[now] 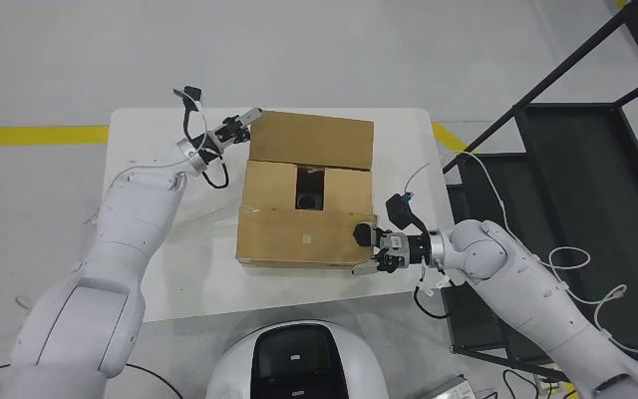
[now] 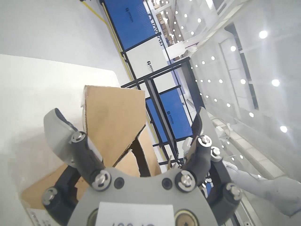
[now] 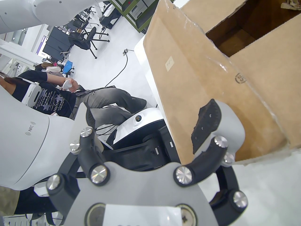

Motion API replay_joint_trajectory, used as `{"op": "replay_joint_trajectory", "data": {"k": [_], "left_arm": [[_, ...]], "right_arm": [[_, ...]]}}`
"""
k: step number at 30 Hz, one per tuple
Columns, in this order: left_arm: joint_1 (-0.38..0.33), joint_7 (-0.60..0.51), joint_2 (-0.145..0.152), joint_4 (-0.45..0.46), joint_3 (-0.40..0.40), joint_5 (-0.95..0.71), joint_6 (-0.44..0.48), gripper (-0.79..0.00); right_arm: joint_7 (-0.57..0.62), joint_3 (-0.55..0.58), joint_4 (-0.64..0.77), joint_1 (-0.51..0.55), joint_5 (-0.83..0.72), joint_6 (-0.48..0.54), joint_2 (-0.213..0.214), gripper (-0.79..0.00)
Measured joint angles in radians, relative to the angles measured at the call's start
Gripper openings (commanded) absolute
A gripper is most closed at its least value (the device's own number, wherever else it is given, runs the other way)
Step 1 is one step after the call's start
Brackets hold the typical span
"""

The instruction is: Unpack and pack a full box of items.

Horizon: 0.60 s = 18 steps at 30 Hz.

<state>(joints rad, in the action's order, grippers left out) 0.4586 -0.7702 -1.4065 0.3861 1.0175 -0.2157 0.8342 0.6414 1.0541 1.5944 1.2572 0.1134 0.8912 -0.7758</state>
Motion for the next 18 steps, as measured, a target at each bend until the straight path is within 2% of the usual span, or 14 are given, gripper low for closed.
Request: {"op": "replay_joint_trajectory", "data": {"k": [3,6,10,18], "left_arm": [[0.011,-0.090,0.006,0.005,0.026,-0.084,0.032,0.000],[0.023,-0.192,0.013,0.030,0.048,-0.170,0.026,0.000],[0.064,-0.242,0.034,0.130,0.051,-0.217,-0.026,0.000],[0.161,-0.291,0.105,0.337,0.055,-0.211,-0.074,0.000]], "right_arm": [[0.000,0.000,0.000,0.000,0.000,0.000,0.000,0.000],[0.000,0.000,0.000,0.000,0.000,0.000,0.000,0.000],[0.000,0.000,0.000,0.000,0.000,0.000,0.000,0.000],[0.000,0.000,0.000,0.000,0.000,0.000,0.000,0.000]]}}
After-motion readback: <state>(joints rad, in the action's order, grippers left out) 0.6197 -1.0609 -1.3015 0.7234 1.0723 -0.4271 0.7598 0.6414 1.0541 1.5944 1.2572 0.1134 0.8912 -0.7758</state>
